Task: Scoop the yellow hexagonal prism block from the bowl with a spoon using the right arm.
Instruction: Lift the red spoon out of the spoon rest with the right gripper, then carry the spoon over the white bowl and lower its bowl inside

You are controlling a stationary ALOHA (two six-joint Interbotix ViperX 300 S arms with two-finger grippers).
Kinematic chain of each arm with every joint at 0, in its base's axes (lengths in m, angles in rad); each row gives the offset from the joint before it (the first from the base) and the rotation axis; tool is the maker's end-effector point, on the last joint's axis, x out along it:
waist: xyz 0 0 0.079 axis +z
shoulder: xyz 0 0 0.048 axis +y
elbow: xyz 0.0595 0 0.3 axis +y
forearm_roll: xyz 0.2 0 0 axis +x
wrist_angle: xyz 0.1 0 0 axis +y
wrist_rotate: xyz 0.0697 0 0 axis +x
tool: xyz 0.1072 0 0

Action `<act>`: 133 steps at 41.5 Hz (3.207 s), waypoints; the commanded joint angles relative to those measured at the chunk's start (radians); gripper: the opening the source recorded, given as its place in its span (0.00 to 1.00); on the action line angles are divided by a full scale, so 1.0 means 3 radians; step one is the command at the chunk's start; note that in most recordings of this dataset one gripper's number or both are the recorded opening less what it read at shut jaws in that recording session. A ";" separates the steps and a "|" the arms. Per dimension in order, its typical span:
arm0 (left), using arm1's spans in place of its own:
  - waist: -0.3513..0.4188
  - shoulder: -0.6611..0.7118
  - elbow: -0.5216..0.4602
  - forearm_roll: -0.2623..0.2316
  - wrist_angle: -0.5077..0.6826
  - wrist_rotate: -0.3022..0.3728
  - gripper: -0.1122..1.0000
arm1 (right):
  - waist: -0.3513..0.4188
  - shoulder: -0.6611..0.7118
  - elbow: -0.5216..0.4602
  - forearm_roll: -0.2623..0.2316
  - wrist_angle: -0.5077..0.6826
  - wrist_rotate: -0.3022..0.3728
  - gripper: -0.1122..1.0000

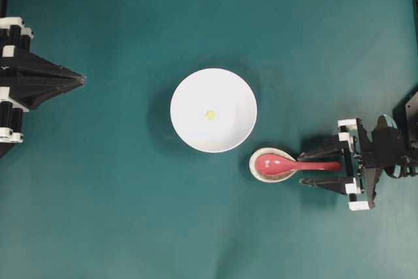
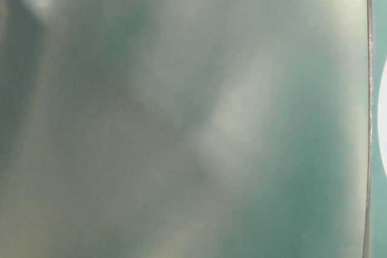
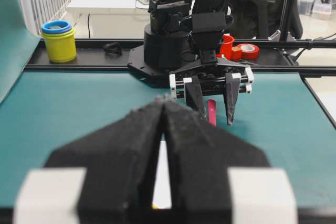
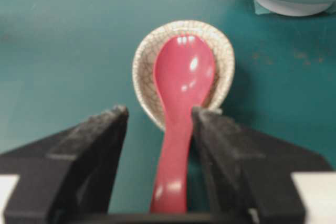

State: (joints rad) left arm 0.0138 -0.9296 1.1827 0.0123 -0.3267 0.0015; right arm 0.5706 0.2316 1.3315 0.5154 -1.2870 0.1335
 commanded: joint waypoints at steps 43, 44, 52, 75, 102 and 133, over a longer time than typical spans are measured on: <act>0.0005 0.0036 -0.0056 0.0005 0.0026 0.0000 0.11 | 0.0066 -0.0036 0.0026 0.0189 0.0159 -0.0087 0.62; 0.0005 0.0036 -0.0056 0.0005 0.0026 0.0005 0.11 | 0.0061 -0.0036 0.0020 0.0189 0.0159 -0.0097 0.62; 0.0005 0.0036 -0.0051 0.0005 0.0026 0.0000 0.11 | 0.0066 -0.0036 0.0005 0.0189 0.0148 -0.0128 0.62; 0.0000 0.0041 -0.0056 0.0005 0.0026 0.0000 0.11 | 0.0061 -0.0353 0.0031 0.0179 0.0266 -0.0148 0.31; 0.0005 0.0041 -0.0056 0.0005 0.0010 0.0000 0.11 | -0.0915 -0.2255 -0.0317 0.0179 0.2388 -0.1191 0.31; 0.0005 0.0041 -0.0061 0.0005 0.0005 0.0005 0.11 | -0.2332 -0.1969 -0.1820 0.0153 0.5328 -0.1600 0.31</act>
State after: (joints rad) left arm 0.0138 -0.9235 1.1827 0.0123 -0.3160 0.0015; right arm -0.1058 -0.3697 0.8452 0.5614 0.2500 -0.3467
